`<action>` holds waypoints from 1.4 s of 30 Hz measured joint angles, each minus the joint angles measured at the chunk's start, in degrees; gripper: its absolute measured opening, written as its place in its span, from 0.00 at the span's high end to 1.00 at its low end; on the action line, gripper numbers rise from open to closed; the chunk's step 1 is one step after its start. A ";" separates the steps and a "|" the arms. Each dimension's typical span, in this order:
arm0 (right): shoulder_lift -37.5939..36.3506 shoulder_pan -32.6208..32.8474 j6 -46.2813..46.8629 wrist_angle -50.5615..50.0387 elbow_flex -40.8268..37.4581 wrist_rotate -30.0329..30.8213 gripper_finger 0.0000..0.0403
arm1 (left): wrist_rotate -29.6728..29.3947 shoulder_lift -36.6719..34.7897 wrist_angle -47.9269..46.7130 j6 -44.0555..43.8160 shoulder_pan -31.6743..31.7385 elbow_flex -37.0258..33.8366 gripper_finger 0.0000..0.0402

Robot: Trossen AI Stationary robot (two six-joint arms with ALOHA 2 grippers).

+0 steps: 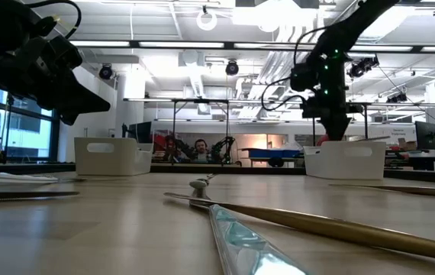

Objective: Sort silverware by color (type)
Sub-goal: Put the middle yellow knife into the white bin, then put the top left green knife into the gray bin

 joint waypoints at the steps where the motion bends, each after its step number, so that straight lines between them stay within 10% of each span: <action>1: 0.00 -0.54 -0.09 0.65 -0.31 -0.39 1.00 | 0.00 0.00 0.00 0.00 0.02 0.00 1.00; 14: 1.88 -2.66 -1.04 1.61 -0.34 -1.58 0.99 | -0.92 0.02 0.07 0.59 0.00 0.00 1.00; 25: 0.73 -2.64 -3.60 1.46 -0.32 -1.53 0.80 | 0.57 0.01 -0.05 -2.68 0.02 0.00 1.00; 31: -7.14 -0.48 -8.35 3.04 -0.32 -1.40 0.90 | 2.45 0.57 0.02 -4.58 0.00 0.00 1.00; 42: -27.60 11.52 -5.95 49.87 -23.90 -15.86 0.99 | 5.50 3.74 -1.66 -3.37 -0.19 1.13 1.00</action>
